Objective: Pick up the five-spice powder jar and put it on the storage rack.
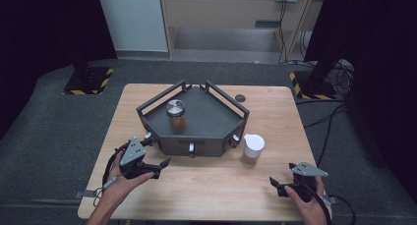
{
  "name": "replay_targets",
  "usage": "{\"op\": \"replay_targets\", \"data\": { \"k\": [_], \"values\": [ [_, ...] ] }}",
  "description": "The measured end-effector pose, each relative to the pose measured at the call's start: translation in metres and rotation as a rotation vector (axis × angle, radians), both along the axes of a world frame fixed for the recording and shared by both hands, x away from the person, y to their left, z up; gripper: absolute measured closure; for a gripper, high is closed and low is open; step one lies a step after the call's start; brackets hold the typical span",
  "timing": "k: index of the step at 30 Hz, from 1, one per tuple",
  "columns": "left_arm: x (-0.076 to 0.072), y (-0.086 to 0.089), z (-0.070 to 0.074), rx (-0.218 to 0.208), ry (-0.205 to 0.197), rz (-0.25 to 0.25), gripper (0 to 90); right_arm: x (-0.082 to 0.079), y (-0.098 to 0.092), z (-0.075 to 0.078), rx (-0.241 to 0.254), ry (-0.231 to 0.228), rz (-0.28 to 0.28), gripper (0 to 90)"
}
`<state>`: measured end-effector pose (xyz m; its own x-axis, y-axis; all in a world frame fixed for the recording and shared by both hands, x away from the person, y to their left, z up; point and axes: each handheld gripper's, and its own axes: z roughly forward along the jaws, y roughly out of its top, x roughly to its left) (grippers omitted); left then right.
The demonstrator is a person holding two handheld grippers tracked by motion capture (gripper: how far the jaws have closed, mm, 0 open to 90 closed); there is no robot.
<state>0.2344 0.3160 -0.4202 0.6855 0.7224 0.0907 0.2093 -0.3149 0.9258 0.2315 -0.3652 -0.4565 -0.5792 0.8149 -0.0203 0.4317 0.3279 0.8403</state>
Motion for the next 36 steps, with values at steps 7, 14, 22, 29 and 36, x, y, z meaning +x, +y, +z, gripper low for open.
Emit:
{"op": "replay_targets", "data": {
  "k": [7,14,22,29,36],
  "values": [
    [-0.007,0.003,-0.016,-0.019,0.018,0.021,5.6,0.0,0.0,0.0,0.0,-0.002,0.001,3.5],
    [-0.016,0.006,-0.032,-0.018,0.035,0.043,5.6,0.0,0.001,0.0,-0.002,-0.004,0.005,3.5],
    [-0.024,0.011,-0.045,-0.06,0.039,0.102,5.6,0.0,0.001,0.0,-0.001,-0.006,0.006,3.5],
    [-0.03,0.016,-0.053,-0.068,0.014,0.13,5.8,0.0,0.002,0.0,-0.003,-0.012,0.008,3.5],
    [-0.032,0.021,-0.059,-0.072,-0.008,0.135,6.7,-0.001,0.005,-0.001,-0.004,-0.024,0.008,3.5]
  ]
}}
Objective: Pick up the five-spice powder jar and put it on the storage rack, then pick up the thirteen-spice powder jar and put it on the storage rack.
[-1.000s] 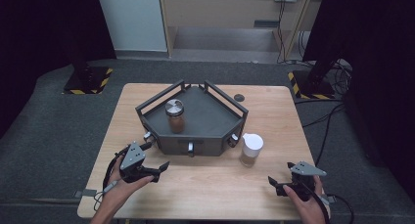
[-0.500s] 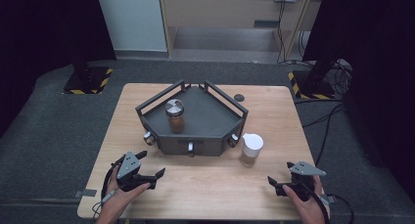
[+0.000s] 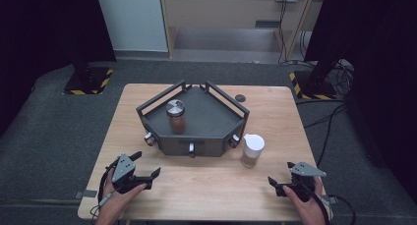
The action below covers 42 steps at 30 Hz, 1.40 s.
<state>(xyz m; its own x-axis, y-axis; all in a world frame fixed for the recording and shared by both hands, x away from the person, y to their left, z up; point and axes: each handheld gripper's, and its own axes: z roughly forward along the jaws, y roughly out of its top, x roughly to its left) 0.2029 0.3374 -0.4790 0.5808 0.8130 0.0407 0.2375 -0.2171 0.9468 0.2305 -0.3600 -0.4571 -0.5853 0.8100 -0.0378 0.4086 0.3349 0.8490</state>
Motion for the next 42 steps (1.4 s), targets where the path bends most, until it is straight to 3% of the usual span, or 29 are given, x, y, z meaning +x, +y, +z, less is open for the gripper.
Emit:
{"op": "replay_targets", "data": {
  "k": [16,29,35,42],
  "values": [
    [-0.0043,0.005,-0.0005,0.056,0.015,-0.016,7.0,-0.0023,0.0026,0.0,0.011,-0.004,0.005,3.5],
    [-0.0021,0.0062,-0.0006,0.055,0.015,-0.043,6.5,0.0003,0.0034,-0.0038,0.089,0.003,0.02,3.2],
    [-0.0021,0.0061,0.0,0.073,0.026,-0.045,6.5,0.0026,0.0036,-0.002,0.116,-0.002,0.024,2.6],
    [-0.0026,0.0054,-0.0006,0.059,0.021,-0.047,6.4,0.0043,0.0029,0.0053,0.095,-0.004,0.034,2.8]
  ]
}}
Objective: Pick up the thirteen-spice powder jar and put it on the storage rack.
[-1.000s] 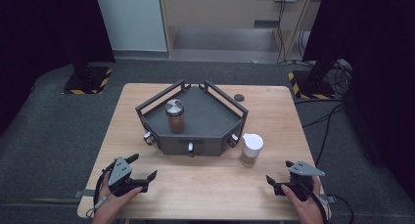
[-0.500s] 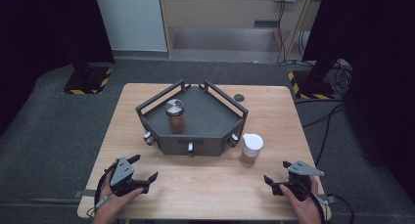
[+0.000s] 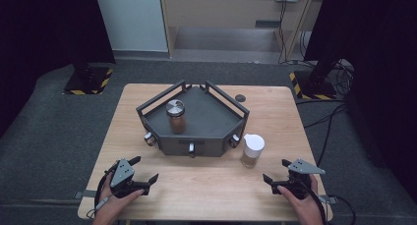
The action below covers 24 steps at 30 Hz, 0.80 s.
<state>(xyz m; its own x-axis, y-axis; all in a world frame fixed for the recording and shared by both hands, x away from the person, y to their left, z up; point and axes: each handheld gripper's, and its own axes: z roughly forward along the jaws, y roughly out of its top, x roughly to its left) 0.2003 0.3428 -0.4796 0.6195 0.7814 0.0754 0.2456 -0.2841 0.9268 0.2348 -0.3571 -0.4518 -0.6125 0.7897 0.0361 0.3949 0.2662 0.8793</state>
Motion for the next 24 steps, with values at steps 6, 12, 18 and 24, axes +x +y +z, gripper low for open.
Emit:
{"op": "replay_targets", "data": {
  "k": [6,12,18,24],
  "values": [
    [-0.001,0.001,0.0,0.008,0.006,0.003,6.1,0.001,0.001,0.005,-0.003,-0.007,-0.005,3.2],
    [-0.001,0.002,0.0,0.006,0.004,0.002,6.0,0.011,0.007,0.013,-0.019,-0.011,0.008,3.5],
    [0.0,0.003,0.0,0.015,0.008,0.004,6.0,0.02,0.013,0.02,-0.023,-0.026,0.027,4.4],
    [-0.001,0.002,-0.001,0.014,-0.002,0.003,6.1,0.029,0.018,0.021,-0.012,-0.023,0.047,4.8]
  ]
}}
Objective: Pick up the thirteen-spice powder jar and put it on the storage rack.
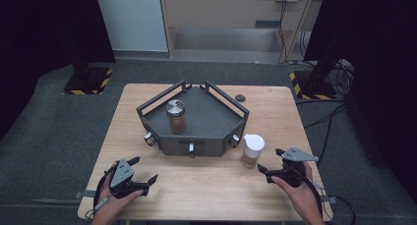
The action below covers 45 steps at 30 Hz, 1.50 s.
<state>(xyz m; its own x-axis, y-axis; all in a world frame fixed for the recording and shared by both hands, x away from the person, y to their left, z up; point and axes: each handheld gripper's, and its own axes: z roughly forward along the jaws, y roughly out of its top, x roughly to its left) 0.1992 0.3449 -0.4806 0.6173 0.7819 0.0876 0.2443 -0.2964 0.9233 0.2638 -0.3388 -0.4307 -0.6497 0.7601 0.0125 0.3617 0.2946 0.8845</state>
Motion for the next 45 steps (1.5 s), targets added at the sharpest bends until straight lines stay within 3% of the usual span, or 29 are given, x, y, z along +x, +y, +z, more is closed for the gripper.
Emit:
{"op": "replay_targets", "data": {
  "k": [19,28,39,45],
  "values": [
    [0.0,-0.001,0.001,0.006,-0.006,-0.008,6.1,0.026,0.027,0.005,-0.012,-0.003,0.027,8.3],
    [0.0,-0.001,0.001,0.011,0.0,-0.011,6.1,0.037,0.038,0.01,-0.03,-0.012,0.051,17.2],
    [0.001,0.0,0.001,0.016,0.001,-0.01,6.1,0.039,0.045,0.012,-0.063,-0.035,0.049,30.6],
    [0.001,-0.002,0.001,0.024,0.001,-0.011,6.2,0.04,0.046,0.016,-0.075,-0.027,0.055,31.0]
  ]
}}
